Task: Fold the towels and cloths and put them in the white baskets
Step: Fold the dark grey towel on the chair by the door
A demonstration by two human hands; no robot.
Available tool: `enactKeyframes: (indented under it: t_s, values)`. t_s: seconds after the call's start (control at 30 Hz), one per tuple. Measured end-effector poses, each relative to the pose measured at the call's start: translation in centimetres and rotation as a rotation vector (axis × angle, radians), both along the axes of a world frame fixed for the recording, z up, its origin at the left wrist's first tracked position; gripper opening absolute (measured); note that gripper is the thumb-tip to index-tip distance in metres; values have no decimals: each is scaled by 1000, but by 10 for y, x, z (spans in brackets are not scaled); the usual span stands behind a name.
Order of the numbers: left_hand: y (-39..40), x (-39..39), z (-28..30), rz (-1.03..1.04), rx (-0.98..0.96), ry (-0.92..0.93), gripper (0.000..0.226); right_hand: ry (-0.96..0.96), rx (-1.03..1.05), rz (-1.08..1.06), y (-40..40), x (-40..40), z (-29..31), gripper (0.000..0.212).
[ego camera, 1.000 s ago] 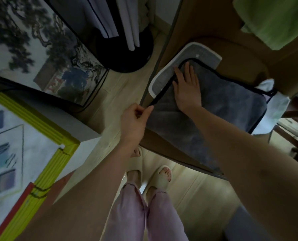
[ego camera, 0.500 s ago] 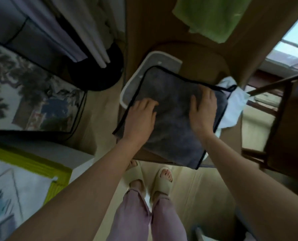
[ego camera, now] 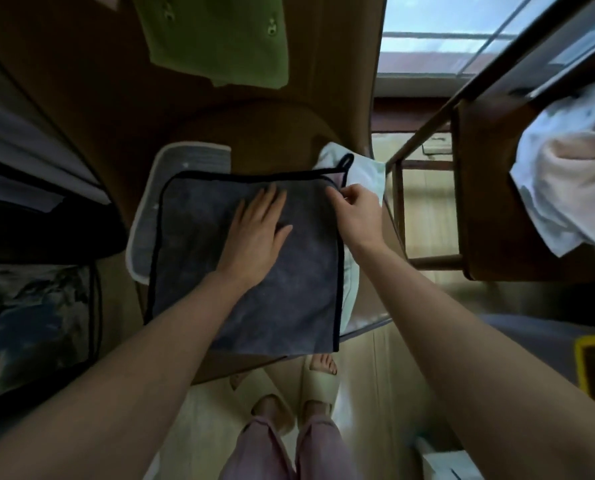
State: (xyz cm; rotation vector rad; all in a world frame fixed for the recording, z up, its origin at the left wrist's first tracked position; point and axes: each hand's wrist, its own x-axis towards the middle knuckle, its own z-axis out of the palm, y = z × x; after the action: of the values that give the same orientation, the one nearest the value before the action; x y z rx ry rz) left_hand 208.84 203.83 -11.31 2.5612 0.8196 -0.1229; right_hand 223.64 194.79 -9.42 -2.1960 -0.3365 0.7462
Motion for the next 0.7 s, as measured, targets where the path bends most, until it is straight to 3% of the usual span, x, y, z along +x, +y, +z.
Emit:
enactKeyframes:
  t_s: [0.17,0.27,0.4,0.53,0.7]
  values:
    - [6,-3,-12,-56,26,67,64,-131,52,-24,13,10,-4,4]
    - [9,4,-16,-48,28,98,66,-166,-65,-20,12,18,-13,13]
    - [-5,-7,0,11,1,85,64,-162,-35,-16,-28,-11,-2,26]
    - [-22,-38,18,-34,-47,20,59,-47,-63,-72,-79,-66,17,18]
    - [-37,-76,13,-71,-36,109,59,129,-169,-126,-110,-132,21,23]
